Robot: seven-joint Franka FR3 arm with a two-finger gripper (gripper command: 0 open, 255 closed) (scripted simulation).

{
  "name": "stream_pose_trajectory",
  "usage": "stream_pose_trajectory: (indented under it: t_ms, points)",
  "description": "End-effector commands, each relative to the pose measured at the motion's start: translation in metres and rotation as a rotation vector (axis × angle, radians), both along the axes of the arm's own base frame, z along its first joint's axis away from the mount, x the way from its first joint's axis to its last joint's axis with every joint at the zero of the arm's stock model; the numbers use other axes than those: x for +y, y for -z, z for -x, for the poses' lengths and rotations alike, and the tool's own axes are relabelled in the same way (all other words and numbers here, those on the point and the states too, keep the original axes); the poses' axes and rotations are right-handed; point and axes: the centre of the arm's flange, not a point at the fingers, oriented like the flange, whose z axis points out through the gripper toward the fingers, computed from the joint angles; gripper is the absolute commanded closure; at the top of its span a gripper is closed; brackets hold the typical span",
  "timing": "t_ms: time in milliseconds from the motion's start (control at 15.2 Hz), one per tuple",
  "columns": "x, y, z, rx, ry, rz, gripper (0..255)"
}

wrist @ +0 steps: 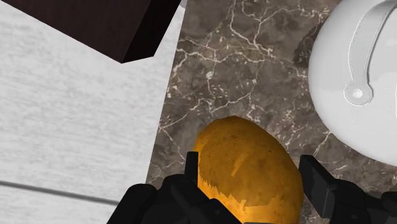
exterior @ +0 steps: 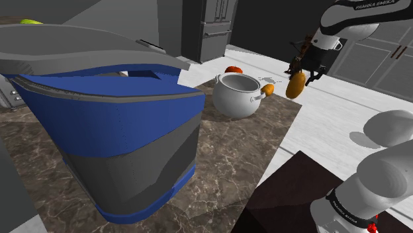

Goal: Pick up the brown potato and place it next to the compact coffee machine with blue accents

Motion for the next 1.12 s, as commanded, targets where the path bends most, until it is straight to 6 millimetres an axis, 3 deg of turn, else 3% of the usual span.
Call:
stream_pose_trajectory:
  t_ms: [0,1056]
  points:
    - [0.001,-0.011,0.001,0.000,0.000,0.000,255]
    - [0.001,-0.096,0.001,0.000,0.000,0.000,255]
